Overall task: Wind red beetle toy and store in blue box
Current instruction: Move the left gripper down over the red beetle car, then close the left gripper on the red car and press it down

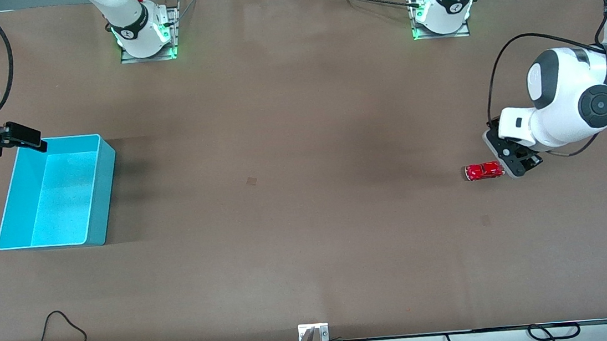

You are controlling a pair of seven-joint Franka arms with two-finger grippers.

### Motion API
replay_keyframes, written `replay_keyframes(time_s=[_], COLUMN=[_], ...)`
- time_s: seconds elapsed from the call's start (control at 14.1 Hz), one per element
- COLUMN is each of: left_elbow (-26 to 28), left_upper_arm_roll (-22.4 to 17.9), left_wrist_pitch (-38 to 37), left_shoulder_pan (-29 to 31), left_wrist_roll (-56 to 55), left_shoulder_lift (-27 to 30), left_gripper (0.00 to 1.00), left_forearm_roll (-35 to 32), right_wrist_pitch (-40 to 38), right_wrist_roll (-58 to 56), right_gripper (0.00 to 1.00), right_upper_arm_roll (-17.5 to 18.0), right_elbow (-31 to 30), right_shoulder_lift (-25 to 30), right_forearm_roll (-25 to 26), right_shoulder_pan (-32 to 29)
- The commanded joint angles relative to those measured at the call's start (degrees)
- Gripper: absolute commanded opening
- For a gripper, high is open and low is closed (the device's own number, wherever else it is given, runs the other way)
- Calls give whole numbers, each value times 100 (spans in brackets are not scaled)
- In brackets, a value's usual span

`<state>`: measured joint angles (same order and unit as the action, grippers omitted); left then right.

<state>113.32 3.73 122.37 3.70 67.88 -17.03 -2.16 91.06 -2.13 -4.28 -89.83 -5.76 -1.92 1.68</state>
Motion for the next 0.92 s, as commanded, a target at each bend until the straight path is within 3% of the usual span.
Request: replay_keyframes(time_s=[0.0,0.5,0.85], left_elbow=[190,402,884], left_upper_arm_roll=[67,67,67], left_wrist_pitch=[594,1455,2291], left_shoulder_pan=[184,298,377], left_wrist_roll=[1365,2264,2178], left_shoulder_lift=[-195,-705,-793], left_gripper=[100,100,100], left_forearm_roll=[-74,-276,-276], right_wrist_pitch=[-27,-27,-27], right_wrist_roll=[64,55,55], right_gripper=[100,100,100], right_upper_arm_roll=[24,24,24], right_elbow=[115,115,115], right_shoulder_lift=[-48,-48,-48], right_forearm_roll=[-98,-81,-81], right_shoulder_pan=[-53,-62,-53])
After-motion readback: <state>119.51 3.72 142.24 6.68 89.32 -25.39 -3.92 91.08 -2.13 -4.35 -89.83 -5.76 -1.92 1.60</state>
